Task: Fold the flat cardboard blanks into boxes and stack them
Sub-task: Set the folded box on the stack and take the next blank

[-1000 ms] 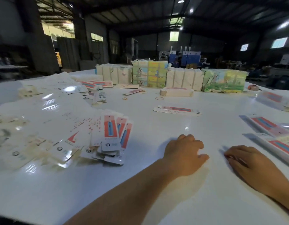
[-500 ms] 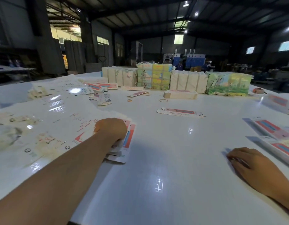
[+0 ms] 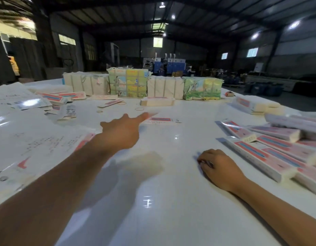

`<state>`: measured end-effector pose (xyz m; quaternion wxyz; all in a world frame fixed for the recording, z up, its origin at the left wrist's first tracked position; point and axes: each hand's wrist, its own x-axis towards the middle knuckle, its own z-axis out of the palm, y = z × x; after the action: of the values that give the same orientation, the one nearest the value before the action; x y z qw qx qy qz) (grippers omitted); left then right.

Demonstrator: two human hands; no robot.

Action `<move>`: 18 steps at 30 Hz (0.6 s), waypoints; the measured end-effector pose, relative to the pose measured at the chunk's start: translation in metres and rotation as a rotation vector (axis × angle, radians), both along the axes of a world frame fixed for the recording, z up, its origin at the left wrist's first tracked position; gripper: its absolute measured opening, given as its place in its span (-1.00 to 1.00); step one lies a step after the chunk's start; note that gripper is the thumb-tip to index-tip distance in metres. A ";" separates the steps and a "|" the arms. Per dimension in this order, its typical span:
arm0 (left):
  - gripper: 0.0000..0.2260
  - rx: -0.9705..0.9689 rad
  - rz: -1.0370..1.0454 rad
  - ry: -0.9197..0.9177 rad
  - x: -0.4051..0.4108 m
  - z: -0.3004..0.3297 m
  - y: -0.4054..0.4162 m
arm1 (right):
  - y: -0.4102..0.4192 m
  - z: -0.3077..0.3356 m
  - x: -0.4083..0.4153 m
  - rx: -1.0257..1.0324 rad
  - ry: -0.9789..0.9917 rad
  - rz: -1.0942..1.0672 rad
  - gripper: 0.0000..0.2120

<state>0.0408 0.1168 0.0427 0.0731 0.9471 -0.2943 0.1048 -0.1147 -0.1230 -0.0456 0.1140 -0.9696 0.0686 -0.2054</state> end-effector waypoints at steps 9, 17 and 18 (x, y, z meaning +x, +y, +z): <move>-0.45 -0.002 -0.355 -0.296 -0.061 -0.100 -0.066 | 0.003 0.003 -0.003 -0.033 0.013 -0.068 -0.77; -0.32 0.043 -0.300 -0.194 -0.059 -0.093 -0.065 | -0.006 0.010 -0.010 0.196 -0.496 -0.190 -0.73; -0.35 0.041 -0.283 -0.210 -0.060 -0.094 -0.066 | -0.002 0.009 -0.009 0.150 -0.422 -0.130 -0.65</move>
<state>-0.0188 0.0505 -0.0512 0.0365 0.8813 -0.4330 0.1855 -0.1240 -0.1254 -0.0369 0.1842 -0.8875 0.1205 -0.4049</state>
